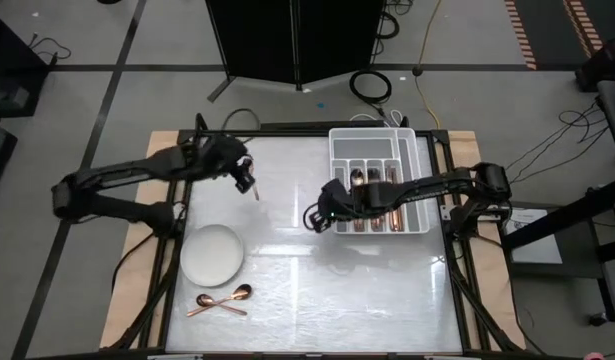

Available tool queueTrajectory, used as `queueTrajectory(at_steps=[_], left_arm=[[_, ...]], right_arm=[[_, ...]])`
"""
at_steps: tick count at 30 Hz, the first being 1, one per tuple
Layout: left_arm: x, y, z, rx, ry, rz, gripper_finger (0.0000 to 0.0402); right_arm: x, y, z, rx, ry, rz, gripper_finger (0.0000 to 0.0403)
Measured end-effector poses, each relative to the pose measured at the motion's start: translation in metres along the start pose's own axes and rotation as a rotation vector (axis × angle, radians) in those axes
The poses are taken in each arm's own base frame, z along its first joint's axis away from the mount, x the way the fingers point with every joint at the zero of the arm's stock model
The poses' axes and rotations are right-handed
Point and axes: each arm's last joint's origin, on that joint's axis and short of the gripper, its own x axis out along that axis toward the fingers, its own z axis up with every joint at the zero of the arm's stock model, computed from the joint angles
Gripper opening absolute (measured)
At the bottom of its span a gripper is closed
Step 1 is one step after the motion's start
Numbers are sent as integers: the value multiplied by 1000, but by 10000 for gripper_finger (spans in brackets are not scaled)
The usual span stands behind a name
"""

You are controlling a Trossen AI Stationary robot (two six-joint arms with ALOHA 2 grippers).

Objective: Sort silverware
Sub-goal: Put the bronze spoon into the silverware tray

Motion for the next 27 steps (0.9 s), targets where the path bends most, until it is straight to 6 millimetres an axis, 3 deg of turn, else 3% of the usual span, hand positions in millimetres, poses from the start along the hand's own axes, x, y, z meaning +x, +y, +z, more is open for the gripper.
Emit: queueTrajectory(at_steps=[7,12,21,27], left_arm=[[72,8,-7,-38,291,-120,183],[108,17,-24,-140,484,-89,183],[142,46,-40,-396,615,37,183],[154,48,-44,-538,639,7,183]], right_arm=[[-9,28,-24,-97,-109,86,132],[-17,39,-43,-153,-143,104,132],[-25,47,-59,-211,-174,112,132],[-25,47,-59,-270,-174,110,132]])
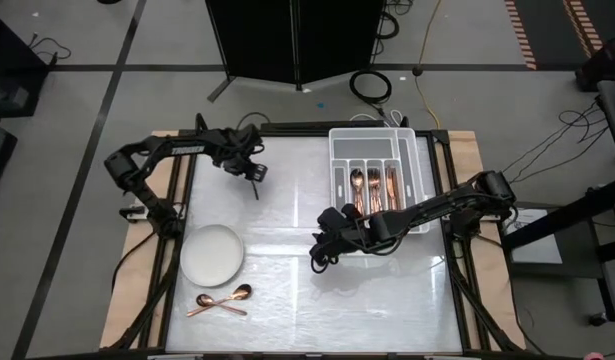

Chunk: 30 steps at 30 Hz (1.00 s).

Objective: Sort silverware
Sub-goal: Put the bronze spoon into the silverware tray

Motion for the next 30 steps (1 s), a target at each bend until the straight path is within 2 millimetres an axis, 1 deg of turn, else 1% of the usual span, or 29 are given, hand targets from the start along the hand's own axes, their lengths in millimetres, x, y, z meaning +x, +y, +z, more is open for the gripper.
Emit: queueTrajectory(at_steps=[5,9,14,18,24,27,30], left_arm=[[3,-6,-1,-33,7,-17,183],[3,-14,-5,-29,4,-25,183],[4,-24,-7,1,-20,-47,183],[13,-24,-10,-17,35,-12,183],[26,-24,-9,-8,62,14,182],[26,-23,-9,6,65,16,166],[23,-21,-8,21,61,14,129]], right_arm=[[0,0,0,-39,2,0,132],[1,-2,2,-61,2,-2,132],[3,-5,5,-50,-1,-10,132],[3,-5,5,-39,-1,-10,132],[3,-5,5,-39,-1,-10,132],[3,-5,5,-40,0,-10,132],[3,-5,5,-40,0,-10,132]])
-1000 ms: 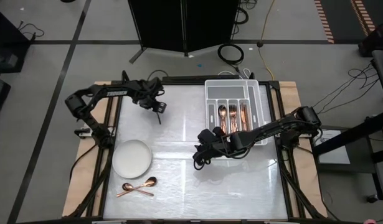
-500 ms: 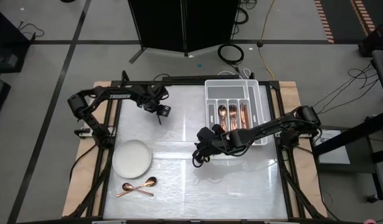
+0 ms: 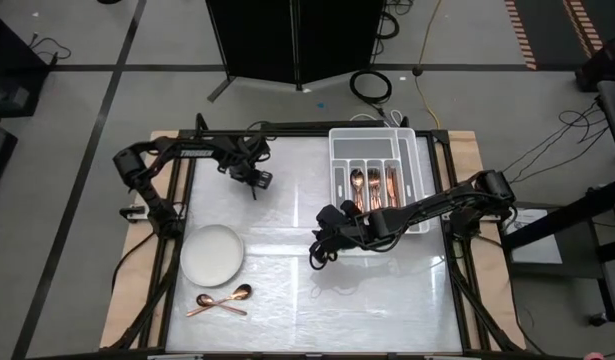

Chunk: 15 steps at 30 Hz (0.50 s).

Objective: Sort silverware
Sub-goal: Put the bronze spoon into the silverware tray

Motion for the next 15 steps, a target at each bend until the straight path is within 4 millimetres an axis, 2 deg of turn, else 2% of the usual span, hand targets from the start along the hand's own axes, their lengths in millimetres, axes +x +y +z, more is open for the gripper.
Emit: queueTrajectory(at_steps=[8,15], left_arm=[[-5,-4,4,40,-5,-28,11],[-5,-6,3,89,2,-57,3]], right_arm=[[0,0,0,-1,4,1,132],[-1,0,-4,-18,71,35,132]])
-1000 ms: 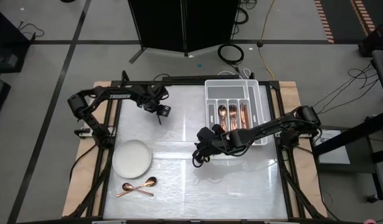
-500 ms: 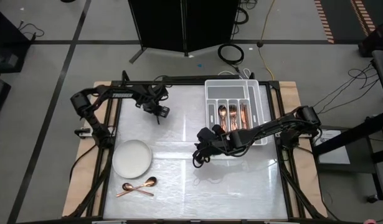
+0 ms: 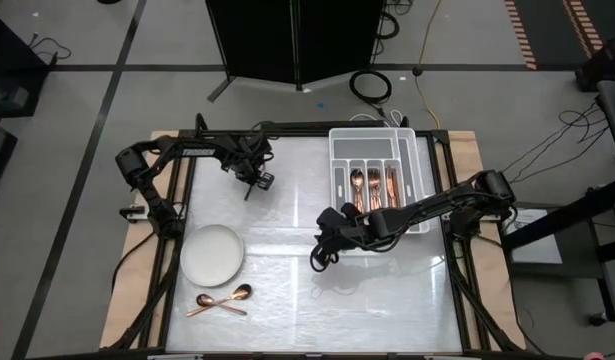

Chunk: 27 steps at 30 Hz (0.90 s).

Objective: Sort silverware
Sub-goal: Put the bronze spoon into the silverware tray

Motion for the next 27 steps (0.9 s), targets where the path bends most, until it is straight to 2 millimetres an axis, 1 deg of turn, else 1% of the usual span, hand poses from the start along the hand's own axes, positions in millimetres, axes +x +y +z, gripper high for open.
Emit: queueTrajectory(at_steps=[4,6,12,17,19,22,27], left_arm=[[-2,-2,2,24,2,-12,2],[-3,-5,3,32,4,-50,2],[-7,-17,4,72,-2,-90,1],[-16,-32,7,111,-14,-152,1],[-19,-39,9,129,-25,-188,0],[-21,-51,10,161,-53,-291,0],[-26,-71,14,201,-110,-474,0]], right_arm=[[-3,1,-2,-7,2,3,132],[-3,2,-2,-9,3,5,132],[-4,0,-4,-16,23,-14,132],[-8,-4,-10,-5,48,-78,132],[-13,-5,-12,1,44,-106,132],[-24,-10,-15,-1,40,-175,132],[-48,-19,-28,48,16,-329,132]])
